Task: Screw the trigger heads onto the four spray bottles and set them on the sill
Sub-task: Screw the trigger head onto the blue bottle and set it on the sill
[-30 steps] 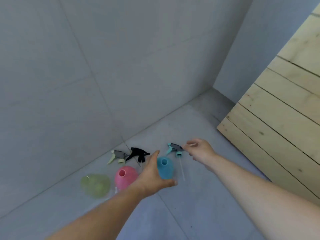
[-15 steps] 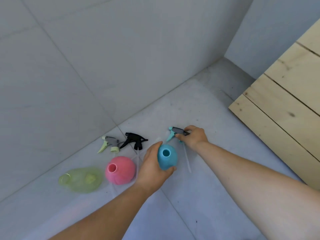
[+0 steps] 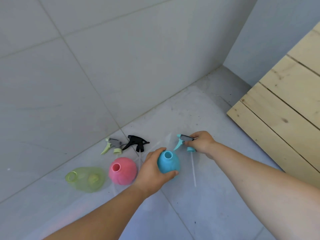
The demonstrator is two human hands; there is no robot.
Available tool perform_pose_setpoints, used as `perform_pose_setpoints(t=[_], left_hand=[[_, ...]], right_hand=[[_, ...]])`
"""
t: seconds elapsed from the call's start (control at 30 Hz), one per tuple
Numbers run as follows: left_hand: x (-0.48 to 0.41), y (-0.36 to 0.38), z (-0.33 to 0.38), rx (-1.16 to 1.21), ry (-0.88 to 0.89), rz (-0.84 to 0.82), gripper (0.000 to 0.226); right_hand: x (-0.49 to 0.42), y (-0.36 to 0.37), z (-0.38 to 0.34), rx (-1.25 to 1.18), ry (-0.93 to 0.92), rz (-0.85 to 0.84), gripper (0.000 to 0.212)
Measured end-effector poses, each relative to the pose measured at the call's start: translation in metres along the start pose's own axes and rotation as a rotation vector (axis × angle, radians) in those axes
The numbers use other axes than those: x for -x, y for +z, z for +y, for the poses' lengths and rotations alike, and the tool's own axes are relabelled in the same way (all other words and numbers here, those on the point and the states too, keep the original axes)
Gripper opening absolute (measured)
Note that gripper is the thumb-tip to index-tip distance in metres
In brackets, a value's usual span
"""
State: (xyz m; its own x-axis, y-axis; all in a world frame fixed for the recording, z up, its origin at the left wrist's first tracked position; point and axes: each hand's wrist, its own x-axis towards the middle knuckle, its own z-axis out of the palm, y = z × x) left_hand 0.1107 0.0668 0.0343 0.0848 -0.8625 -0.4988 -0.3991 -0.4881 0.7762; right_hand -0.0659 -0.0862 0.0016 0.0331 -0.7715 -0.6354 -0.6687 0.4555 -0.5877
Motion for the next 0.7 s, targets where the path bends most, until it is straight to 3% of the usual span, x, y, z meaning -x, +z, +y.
perform_pose_setpoints(t=[0.1, 0.3, 0.5, 0.7], left_hand=[[0.011, -0.014, 0.017, -0.002, 0.022, -0.026, 0.079], [0.04, -0.049, 0.089, 0.019, 0.11, -0.12, 0.07], [0.094, -0.094, 0.165, -0.06, 0.26, -0.173, 0.061], [0.148, -0.122, 0.192, -0.144, 0.304, -0.129, 0.075]], right_hand=[[0.021, -0.03, -0.014, -0.123, -0.023, 0.014, 0.012], [0.09, -0.102, -0.08, -0.375, -0.197, 0.032, 0.018], [0.203, -0.159, -0.156, -0.519, -0.516, 0.179, 0.016], [0.316, -0.186, -0.203, -0.756, -0.811, 0.307, 0.027]])
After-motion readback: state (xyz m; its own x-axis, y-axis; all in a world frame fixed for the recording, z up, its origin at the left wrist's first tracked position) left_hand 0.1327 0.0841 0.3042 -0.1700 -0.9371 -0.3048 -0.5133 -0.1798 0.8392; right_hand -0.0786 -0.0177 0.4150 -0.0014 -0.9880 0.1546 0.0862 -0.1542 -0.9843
